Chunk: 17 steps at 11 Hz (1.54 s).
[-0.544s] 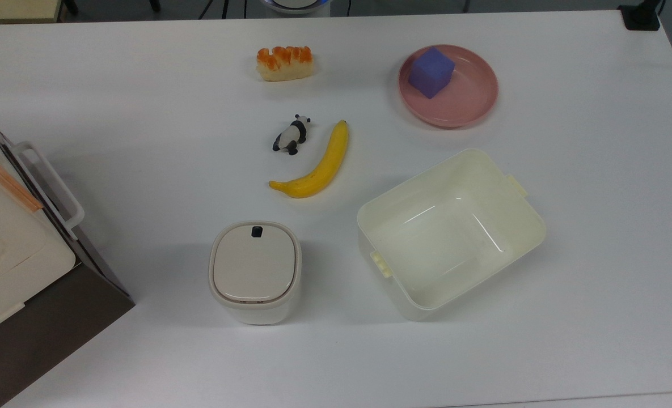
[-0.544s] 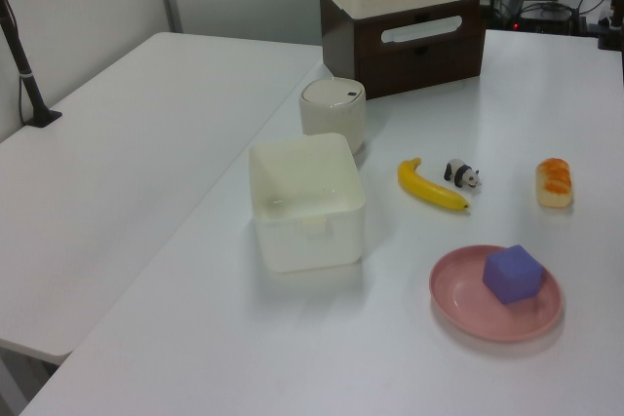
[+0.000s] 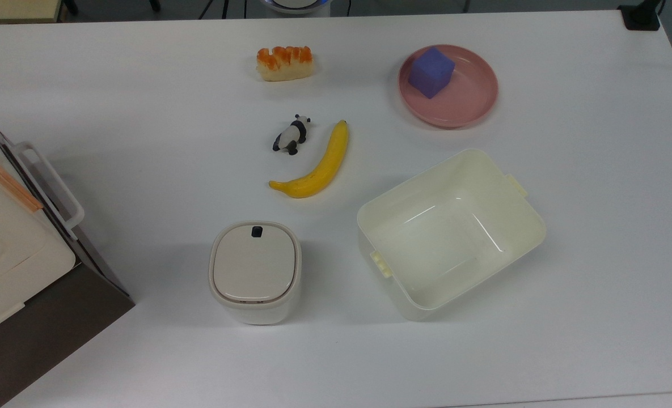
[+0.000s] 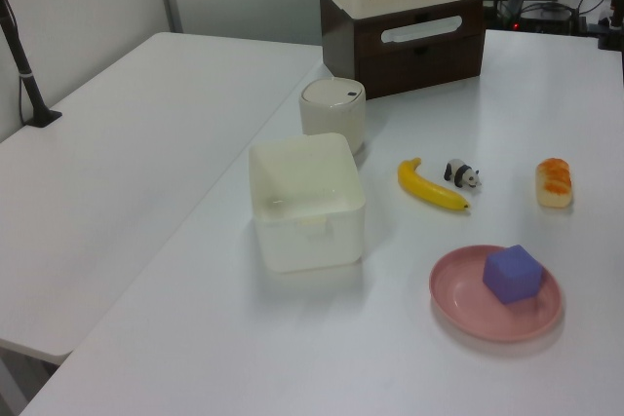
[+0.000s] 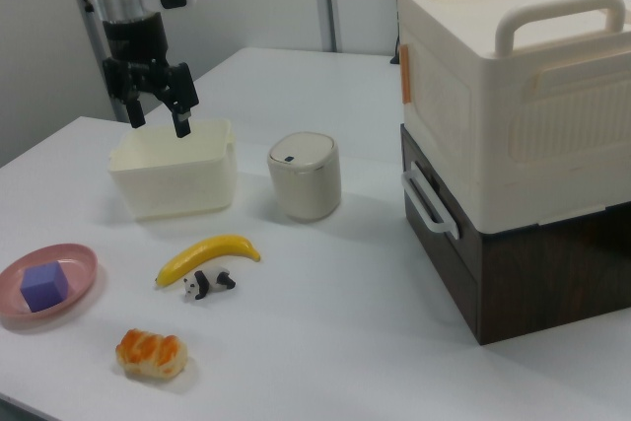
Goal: Slide the drawer open
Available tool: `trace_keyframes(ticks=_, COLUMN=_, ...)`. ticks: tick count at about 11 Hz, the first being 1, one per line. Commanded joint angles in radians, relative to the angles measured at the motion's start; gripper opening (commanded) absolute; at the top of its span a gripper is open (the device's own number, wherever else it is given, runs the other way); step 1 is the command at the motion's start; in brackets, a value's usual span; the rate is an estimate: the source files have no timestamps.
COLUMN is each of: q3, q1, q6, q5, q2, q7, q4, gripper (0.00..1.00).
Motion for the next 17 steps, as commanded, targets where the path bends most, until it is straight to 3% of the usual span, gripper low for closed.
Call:
trace_keyframes(ticks=1, q3=0.003, q1=0.000, q6=-0.016, q5=0.012, q2=-0.006, q7=-0.063, q4=0.000, gripper=1.00)
trace_keyframes(ticks=4, q3=-0.001, q1=-0.007, q6=0.008, q5=0.014, q2=0.007, q7=-0.314, q4=0.000, gripper=1.00)
trace_keyframes(ticks=6, q3=-0.009, q1=-0.014, q6=0.066, q5=0.009, q2=0.032, q7=-0.405, q4=-0.002, gripper=1.00)
trace_keyframes(ticks=11, q3=-0.009, q1=-0.119, q6=0.267, q5=-0.005, q2=0.112, q7=-0.659, q4=-0.032, gripper=1.00)
trace_keyframes(ticks=17, q3=-0.008, q1=-0.256, q6=0.649, q5=-0.178, q2=0.214, q7=-0.763, q4=-0.144, gripper=1.00)
